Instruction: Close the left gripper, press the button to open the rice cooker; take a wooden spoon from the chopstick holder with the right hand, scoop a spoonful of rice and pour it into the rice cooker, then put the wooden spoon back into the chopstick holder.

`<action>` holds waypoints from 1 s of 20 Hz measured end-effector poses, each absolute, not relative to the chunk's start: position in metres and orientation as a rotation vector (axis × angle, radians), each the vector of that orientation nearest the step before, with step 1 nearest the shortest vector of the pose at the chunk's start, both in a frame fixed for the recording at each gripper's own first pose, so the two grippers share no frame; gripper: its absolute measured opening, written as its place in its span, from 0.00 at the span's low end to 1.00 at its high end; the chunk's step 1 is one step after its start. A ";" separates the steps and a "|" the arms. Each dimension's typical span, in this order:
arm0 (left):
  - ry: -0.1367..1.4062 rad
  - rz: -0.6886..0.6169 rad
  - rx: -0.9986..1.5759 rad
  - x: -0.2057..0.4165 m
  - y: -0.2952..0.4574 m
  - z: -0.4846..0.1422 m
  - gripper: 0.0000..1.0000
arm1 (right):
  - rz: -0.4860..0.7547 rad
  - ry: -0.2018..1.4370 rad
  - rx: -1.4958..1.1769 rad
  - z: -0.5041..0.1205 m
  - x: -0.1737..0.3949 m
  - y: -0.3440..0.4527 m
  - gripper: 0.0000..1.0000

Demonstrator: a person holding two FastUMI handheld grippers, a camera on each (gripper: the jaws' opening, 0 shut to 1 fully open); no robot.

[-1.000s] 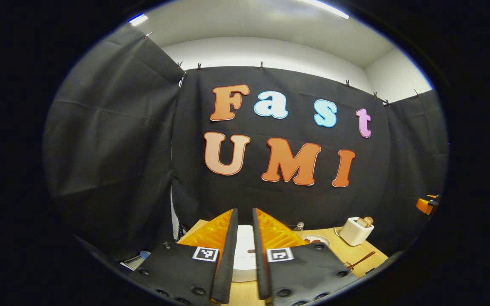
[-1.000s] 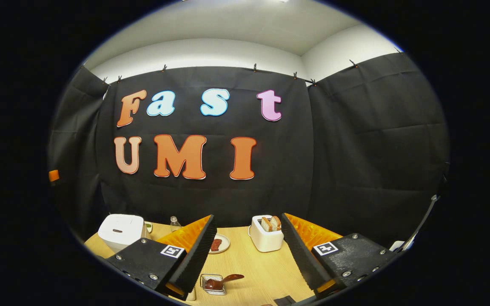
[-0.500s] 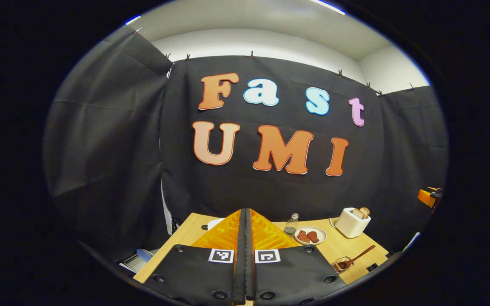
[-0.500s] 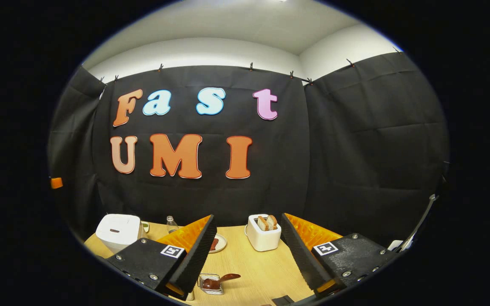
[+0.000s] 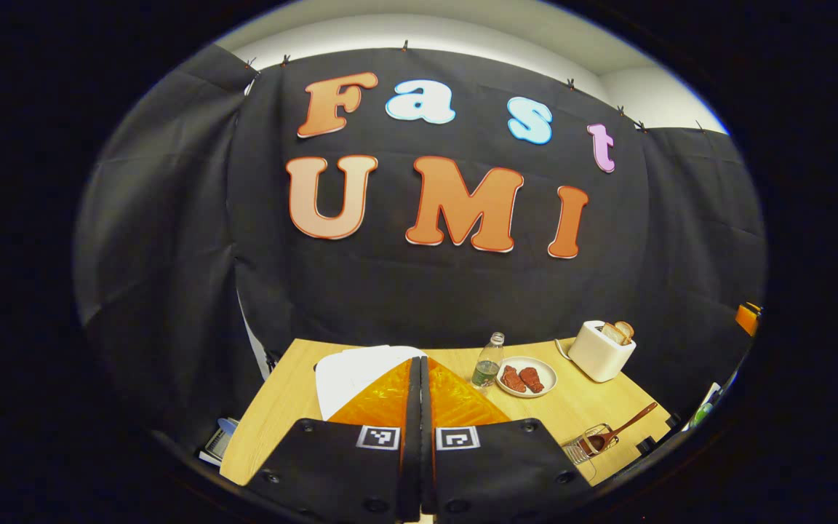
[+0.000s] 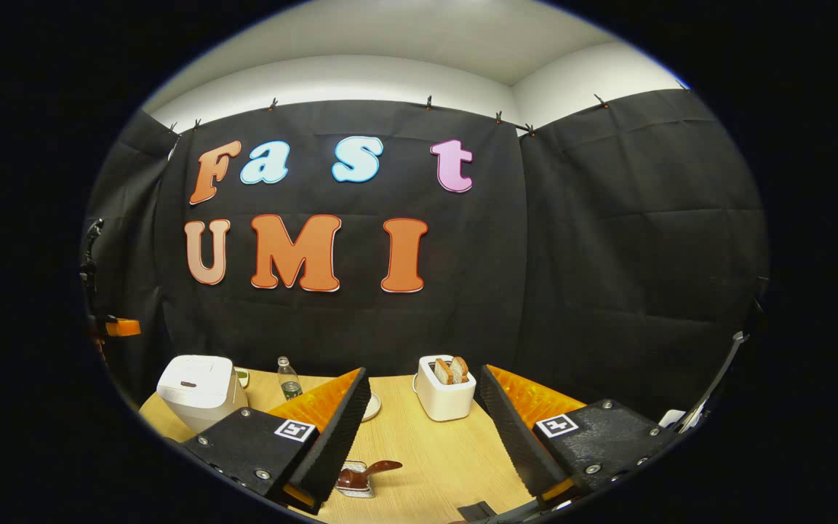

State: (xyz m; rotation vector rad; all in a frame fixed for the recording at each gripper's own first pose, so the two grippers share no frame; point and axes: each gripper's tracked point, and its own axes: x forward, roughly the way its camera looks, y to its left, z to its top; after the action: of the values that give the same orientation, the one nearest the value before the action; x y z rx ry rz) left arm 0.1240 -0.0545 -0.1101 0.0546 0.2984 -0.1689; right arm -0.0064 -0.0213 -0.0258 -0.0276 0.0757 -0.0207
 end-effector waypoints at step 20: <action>0.647 -0.159 0.126 0.198 -0.039 -0.272 0.05 | -0.114 0.144 -0.021 -0.053 -0.003 -0.057 0.94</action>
State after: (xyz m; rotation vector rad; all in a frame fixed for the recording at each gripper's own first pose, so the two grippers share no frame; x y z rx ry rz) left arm 0.1977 -0.0387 -0.2715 0.1262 0.6466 -0.1589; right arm -0.0030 -0.0565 -0.0530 -0.0211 0.1444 -0.1138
